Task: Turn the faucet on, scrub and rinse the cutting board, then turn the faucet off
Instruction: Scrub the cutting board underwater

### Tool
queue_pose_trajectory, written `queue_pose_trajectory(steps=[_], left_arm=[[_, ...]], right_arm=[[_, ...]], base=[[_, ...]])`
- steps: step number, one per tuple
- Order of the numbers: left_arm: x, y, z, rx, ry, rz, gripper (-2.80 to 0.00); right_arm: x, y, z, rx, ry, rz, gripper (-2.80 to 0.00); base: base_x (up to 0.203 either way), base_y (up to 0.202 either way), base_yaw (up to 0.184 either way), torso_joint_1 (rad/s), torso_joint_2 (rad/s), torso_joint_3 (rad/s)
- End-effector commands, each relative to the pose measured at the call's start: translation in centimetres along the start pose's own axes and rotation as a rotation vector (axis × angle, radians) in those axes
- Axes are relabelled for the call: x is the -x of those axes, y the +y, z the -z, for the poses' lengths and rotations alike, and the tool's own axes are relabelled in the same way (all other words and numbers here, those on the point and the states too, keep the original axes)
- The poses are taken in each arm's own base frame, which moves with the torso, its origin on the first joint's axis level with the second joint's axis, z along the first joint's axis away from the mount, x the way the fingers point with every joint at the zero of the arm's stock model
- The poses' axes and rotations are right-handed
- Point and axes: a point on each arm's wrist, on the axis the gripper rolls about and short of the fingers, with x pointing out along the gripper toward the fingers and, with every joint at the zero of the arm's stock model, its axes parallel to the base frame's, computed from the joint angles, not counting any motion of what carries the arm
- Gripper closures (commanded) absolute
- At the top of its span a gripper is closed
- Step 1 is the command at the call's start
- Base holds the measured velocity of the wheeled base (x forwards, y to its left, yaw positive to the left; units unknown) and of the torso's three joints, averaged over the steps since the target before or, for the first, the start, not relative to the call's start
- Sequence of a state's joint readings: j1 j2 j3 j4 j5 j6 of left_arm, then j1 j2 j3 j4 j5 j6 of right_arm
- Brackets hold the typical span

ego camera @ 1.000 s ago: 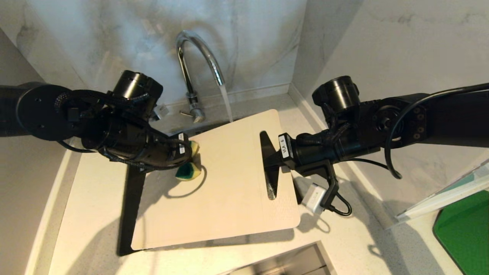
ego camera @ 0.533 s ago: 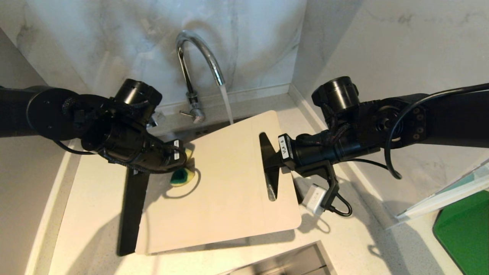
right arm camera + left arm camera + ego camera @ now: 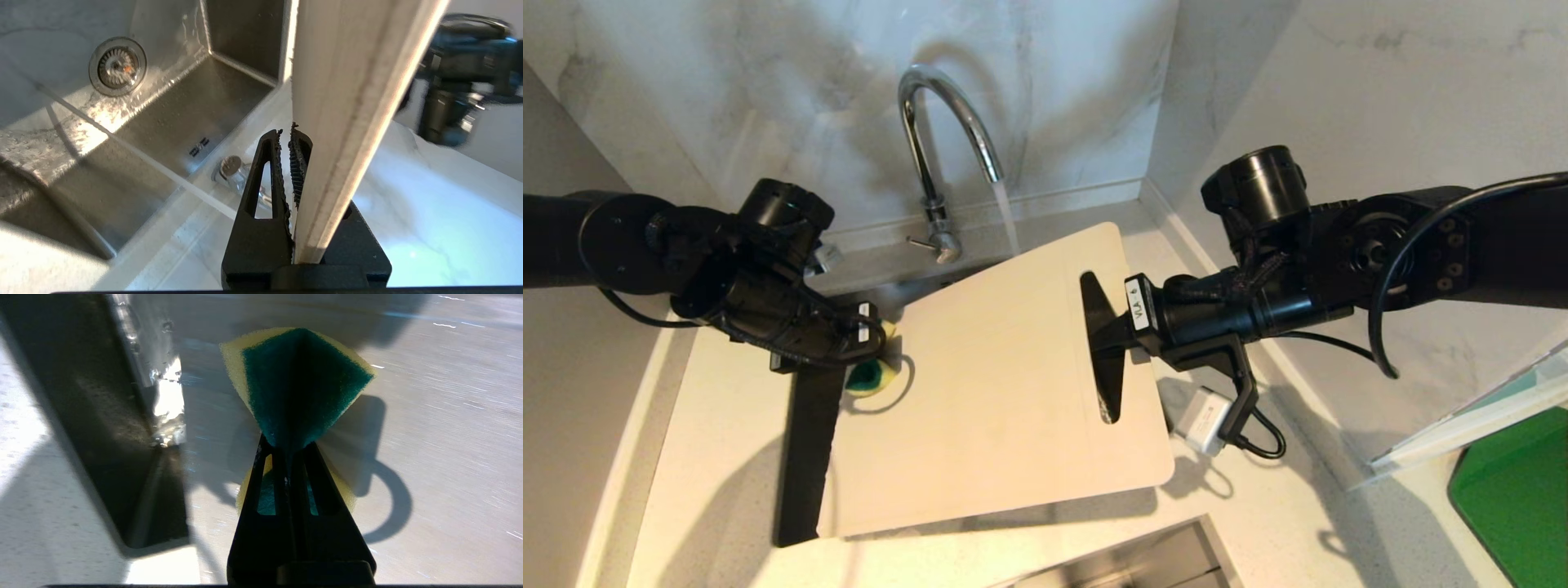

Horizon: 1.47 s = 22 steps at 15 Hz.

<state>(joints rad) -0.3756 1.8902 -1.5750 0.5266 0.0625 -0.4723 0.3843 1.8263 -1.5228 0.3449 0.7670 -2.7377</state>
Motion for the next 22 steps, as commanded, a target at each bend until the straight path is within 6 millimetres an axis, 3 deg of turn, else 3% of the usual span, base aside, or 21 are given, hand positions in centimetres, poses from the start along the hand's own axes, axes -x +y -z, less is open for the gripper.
queue_pose_trajectory(steps=[1,9,12,14,18,22], left_arm=[[-0.8,0.8,-0.1,0.003,0.017,-0.024,0.00],[-0.7,3.6,-1.3,0.006,0.006,-0.055,0.00],[-0.3,3.7,-1.5,0.012,0.000,-0.032,0.00],[1.0,3.6,-1.7,0.015,-0.029,-0.018,0.00],[6.7,3.1,-1.8,0.015,-0.122,0.062,0.00],[8.0,0.0,0.3,-0.020,-0.051,0.141,0.00]], right_arm=[[0.8,-0.5,-0.2,0.023,0.008,0.008,0.00],[1.5,-0.4,-0.5,0.017,0.014,0.011,0.00],[1.6,0.1,-0.6,0.007,0.013,0.002,0.00],[1.7,0.7,-0.9,-0.012,0.008,-0.008,0.00],[1.3,1.7,-1.0,-0.037,-0.005,-0.018,0.00],[1.0,2.0,-0.8,-0.033,-0.001,-0.018,0.00]], base=[[0.000,0.000,0.000,0.000,0.00,0.000],[0.000,0.000,0.000,0.000,0.00,0.000],[0.000,0.000,0.000,0.000,0.00,0.000],[0.000,0.000,0.000,0.000,0.00,0.000],[0.000,0.000,0.000,0.000,0.00,0.000],[0.000,0.000,0.000,0.000,0.00,0.000]])
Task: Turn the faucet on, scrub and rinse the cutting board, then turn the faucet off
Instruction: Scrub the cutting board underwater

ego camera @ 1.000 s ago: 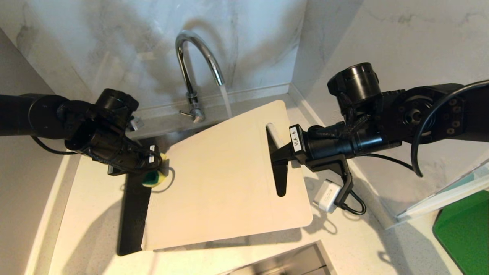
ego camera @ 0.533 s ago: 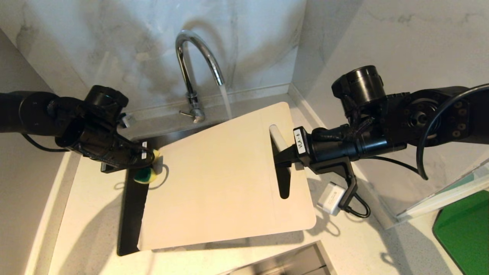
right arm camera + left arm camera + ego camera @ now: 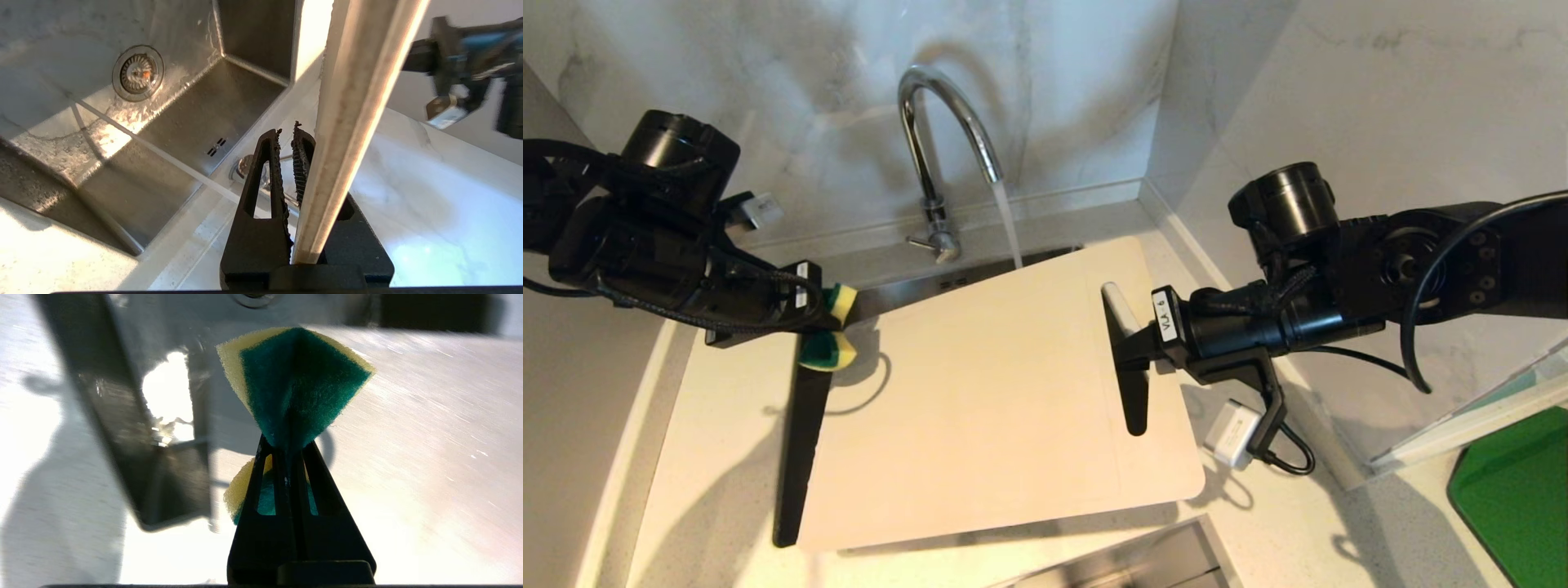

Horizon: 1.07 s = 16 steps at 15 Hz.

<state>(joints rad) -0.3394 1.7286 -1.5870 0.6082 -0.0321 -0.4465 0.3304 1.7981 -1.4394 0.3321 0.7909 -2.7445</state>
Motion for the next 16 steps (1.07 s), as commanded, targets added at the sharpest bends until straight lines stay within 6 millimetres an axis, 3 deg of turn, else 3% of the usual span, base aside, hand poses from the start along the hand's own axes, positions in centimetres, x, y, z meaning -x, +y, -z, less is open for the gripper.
queue_pose_trajectory(steps=[1,4,6,12,16], left_arm=[[1.4,-2.6,1.7,-0.038,0.038,0.065,0.00],[1.8,-6.4,5.6,-0.097,0.172,0.134,0.00],[0.7,-7.9,7.6,-0.115,0.245,0.131,0.00],[-4.6,-8.3,9.2,-0.118,0.214,-0.033,0.00],[-5.4,-7.6,9.7,-0.121,0.202,-0.088,0.00]], right_arm=[[-0.4,0.4,0.2,0.018,0.002,0.003,0.00],[-0.6,0.6,0.2,0.017,0.000,0.003,0.00],[-0.7,0.6,0.2,0.016,-0.001,0.003,0.00],[-0.5,0.4,0.2,0.020,0.004,0.005,0.00],[-0.5,0.5,0.2,0.019,0.002,0.005,0.00]], base=[[0.000,0.000,0.000,0.000,0.00,0.000],[0.000,0.000,0.000,0.000,0.00,0.000],[0.000,0.000,0.000,0.000,0.00,0.000],[0.000,0.000,0.000,0.000,0.00,0.000],[0.000,0.000,0.000,0.000,0.00,0.000]])
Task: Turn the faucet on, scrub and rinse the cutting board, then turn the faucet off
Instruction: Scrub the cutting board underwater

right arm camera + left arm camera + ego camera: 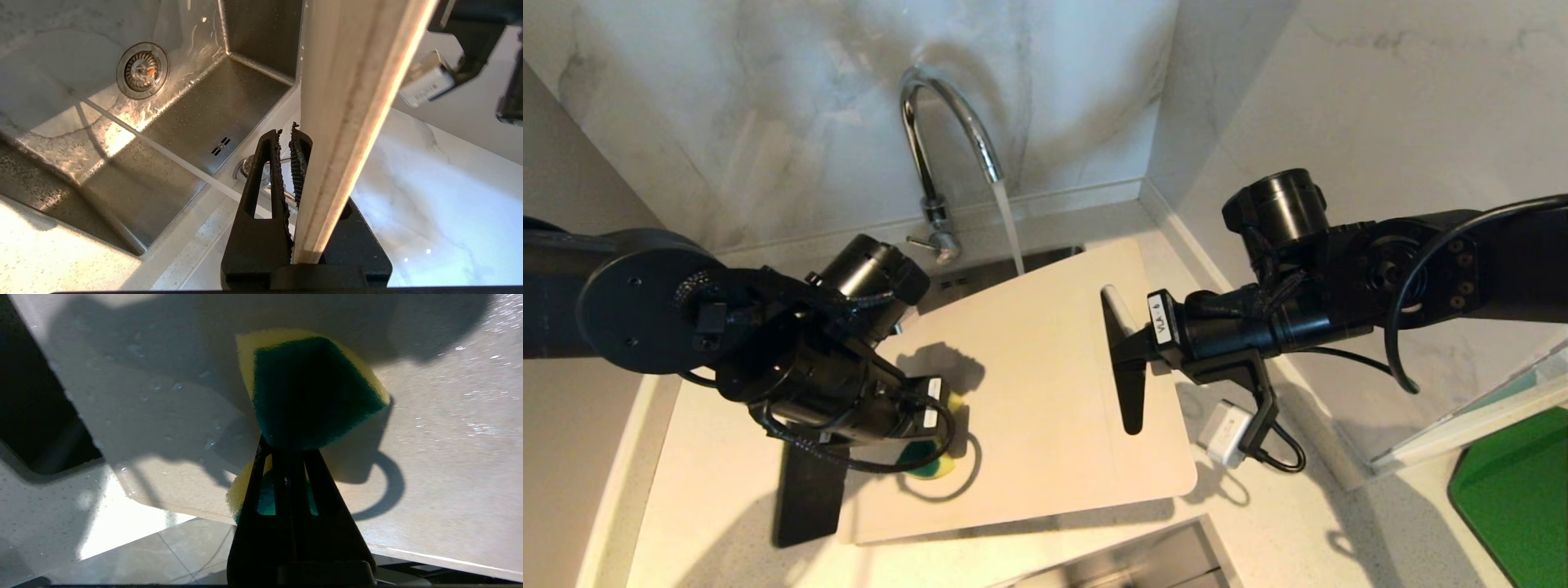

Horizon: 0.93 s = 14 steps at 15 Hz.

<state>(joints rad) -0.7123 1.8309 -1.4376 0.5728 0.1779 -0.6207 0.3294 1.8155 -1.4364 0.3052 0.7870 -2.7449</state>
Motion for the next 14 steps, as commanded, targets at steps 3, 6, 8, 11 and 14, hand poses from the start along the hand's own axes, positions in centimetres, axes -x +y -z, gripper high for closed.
queue_pose_trajectory(steps=[3,6,8,11,14], left_arm=[[-0.7,1.9,-0.5,0.046,0.015,-0.049,0.00],[-0.8,3.5,-0.7,0.083,0.019,-0.081,0.00],[-0.8,4.8,-1.0,0.111,0.013,-0.103,0.00],[-1.5,7.2,-1.4,0.146,0.006,-0.138,0.00],[-2.6,8.8,-1.7,0.156,0.015,-0.158,0.00]], right_arm=[[0.1,-0.2,0.0,0.020,0.000,0.010,0.00],[0.4,-0.4,0.0,0.025,0.003,0.019,0.00],[0.5,-0.6,0.0,0.028,0.006,0.020,0.00],[0.7,-0.7,0.0,0.031,0.009,0.022,0.00],[0.9,-0.9,0.1,0.035,0.014,0.027,0.00]], base=[[0.000,0.000,0.000,0.000,0.00,0.000],[0.000,0.000,0.000,0.000,0.00,0.000],[0.000,0.000,0.000,0.000,0.00,0.000],[0.000,0.000,0.000,0.000,0.00,0.000],[0.000,0.000,0.000,0.000,0.00,0.000]])
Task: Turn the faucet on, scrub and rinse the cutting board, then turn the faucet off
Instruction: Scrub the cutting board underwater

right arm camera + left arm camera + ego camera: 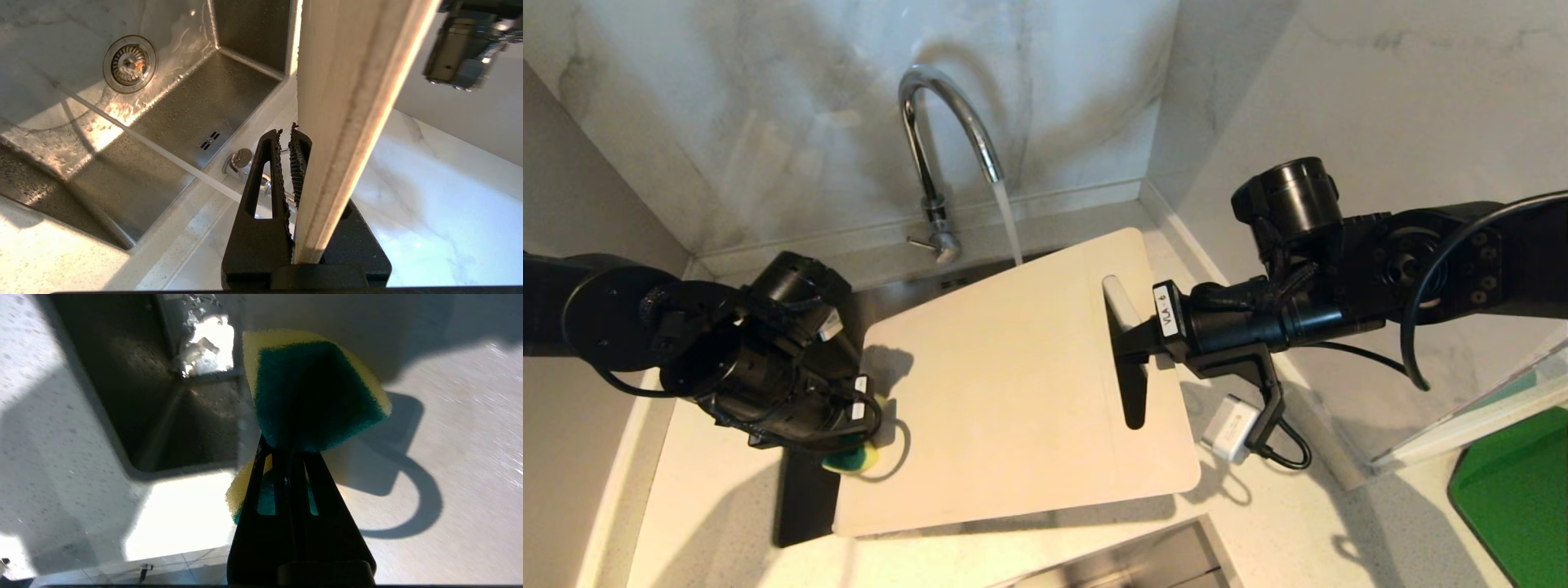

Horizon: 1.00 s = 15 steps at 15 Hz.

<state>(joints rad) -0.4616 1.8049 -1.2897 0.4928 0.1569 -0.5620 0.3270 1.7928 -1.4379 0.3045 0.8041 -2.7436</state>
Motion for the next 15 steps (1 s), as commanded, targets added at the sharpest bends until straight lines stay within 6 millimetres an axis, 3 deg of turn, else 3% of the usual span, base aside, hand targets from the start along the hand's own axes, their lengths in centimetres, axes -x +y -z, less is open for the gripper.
queue_pose_trajectory(steps=[1,7,15], left_arm=[[-1.3,1.2,-0.3,0.019,0.025,-0.025,0.00],[-2.3,3.4,-1.9,0.049,-0.009,-0.044,0.00],[4.0,4.8,-3.9,0.081,-0.152,0.038,0.00]], right_arm=[[0.3,-0.3,0.0,0.022,0.006,0.007,0.00],[0.9,0.1,0.0,0.006,0.012,0.005,0.00],[0.6,0.5,-0.1,-0.002,0.005,0.000,0.00]], base=[[0.000,0.000,0.000,0.000,0.00,0.000],[0.000,0.000,0.000,0.000,0.00,0.000],[0.000,0.000,0.000,0.000,0.00,0.000]])
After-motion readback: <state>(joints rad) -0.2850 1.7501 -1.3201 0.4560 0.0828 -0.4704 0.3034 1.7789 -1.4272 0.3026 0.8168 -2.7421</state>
